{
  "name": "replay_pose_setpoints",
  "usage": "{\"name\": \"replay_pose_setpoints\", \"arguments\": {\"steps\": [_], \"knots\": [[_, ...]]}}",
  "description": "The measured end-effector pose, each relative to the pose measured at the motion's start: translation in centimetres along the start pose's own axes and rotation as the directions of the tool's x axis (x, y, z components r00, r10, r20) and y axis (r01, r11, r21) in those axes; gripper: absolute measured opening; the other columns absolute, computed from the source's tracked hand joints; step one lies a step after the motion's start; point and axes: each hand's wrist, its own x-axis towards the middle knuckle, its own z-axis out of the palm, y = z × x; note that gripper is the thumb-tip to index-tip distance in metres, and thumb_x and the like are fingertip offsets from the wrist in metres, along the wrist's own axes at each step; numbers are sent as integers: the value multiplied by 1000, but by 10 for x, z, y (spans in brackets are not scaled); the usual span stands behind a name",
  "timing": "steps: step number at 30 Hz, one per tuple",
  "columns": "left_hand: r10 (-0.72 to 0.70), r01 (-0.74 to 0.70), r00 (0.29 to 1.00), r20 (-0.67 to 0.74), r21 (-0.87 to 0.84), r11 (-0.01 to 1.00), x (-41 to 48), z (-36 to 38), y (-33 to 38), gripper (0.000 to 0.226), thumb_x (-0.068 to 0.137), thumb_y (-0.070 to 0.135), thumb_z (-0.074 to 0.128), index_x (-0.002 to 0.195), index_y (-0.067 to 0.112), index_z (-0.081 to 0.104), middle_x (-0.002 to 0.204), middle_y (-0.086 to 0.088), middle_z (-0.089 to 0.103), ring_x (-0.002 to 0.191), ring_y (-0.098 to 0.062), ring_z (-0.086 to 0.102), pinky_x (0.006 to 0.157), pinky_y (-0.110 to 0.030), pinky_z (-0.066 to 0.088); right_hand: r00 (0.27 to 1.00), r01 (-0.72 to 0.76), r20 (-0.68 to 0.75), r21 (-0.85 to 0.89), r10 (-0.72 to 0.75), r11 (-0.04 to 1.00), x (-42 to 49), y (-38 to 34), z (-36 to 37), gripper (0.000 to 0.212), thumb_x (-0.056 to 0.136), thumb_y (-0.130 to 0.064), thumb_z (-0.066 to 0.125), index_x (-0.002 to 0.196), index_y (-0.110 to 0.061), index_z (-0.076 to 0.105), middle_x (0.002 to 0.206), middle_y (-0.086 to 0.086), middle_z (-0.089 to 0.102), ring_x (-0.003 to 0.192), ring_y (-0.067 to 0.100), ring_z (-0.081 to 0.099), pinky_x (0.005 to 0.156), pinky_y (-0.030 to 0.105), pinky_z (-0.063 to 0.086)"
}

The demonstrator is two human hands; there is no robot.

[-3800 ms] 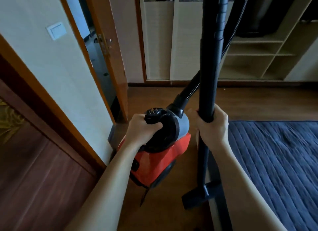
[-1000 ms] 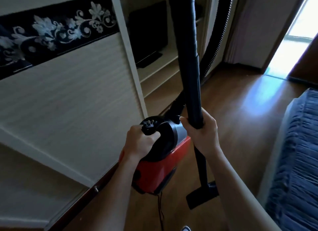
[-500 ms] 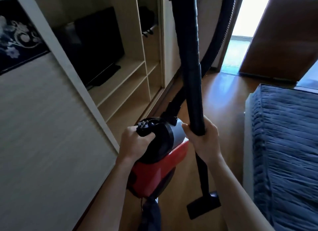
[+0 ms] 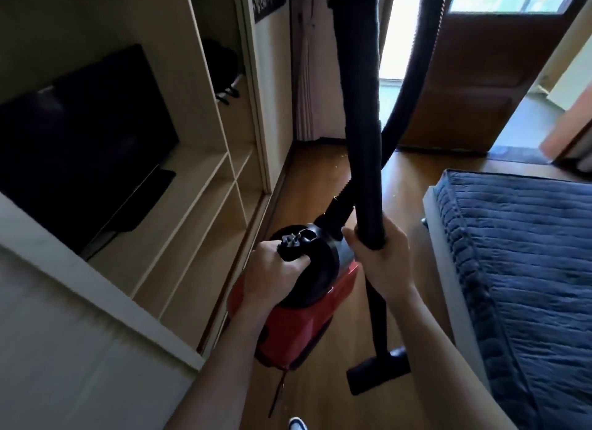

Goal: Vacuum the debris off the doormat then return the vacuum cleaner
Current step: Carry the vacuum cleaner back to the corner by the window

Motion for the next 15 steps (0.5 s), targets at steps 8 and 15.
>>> {"name": "replay_pose_setpoints", "arguments": {"steps": [8,15], "knots": [[43,-43,999,9,4,999,97,8,-7,33,73,14,76,51,7,53,46,0,54,46,-14,51,48,-31,40,999,5,-32,-84,-7,996,65,33,20,45,87,-17,82,74,-49,54,61,-20,53,57,2,47,58,20,39],[7,-7,1000,20,-17,1000,184,50,-10,27,70,20,74,54,7,57,52,-7,61,51,-17,57,51,-34,45,995,4,-99,-118,-15,993,144,91,20,41,87,-23,81,74,-48,52,61,-14,52,55,9,46,55,25,42]]}}
